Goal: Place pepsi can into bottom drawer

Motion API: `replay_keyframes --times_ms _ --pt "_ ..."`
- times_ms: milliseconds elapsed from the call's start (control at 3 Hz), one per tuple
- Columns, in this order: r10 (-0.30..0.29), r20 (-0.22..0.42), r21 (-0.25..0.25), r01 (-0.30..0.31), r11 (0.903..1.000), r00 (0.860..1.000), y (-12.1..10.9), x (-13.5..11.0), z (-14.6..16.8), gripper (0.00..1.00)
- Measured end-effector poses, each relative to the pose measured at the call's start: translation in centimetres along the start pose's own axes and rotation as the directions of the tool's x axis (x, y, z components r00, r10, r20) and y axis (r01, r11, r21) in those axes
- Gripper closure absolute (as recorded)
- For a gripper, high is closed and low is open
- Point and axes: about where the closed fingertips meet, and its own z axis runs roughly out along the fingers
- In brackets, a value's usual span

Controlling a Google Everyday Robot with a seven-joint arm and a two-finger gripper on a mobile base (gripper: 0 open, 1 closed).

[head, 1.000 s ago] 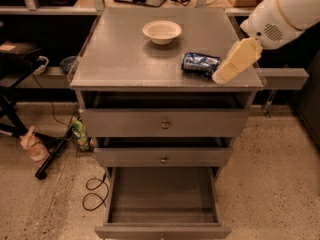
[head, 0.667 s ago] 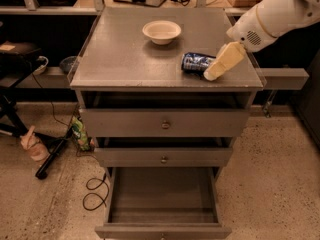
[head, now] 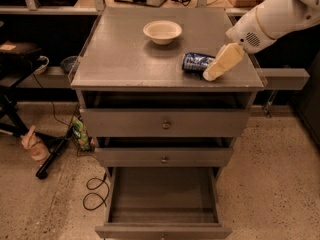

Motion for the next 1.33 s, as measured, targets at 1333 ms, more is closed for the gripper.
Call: replay_keyframes --times_ms 1333 --pt "0.051 -0.047 0.011 -0.05 0.9987 0.998 -6.5 0.0 8.1 0.0"
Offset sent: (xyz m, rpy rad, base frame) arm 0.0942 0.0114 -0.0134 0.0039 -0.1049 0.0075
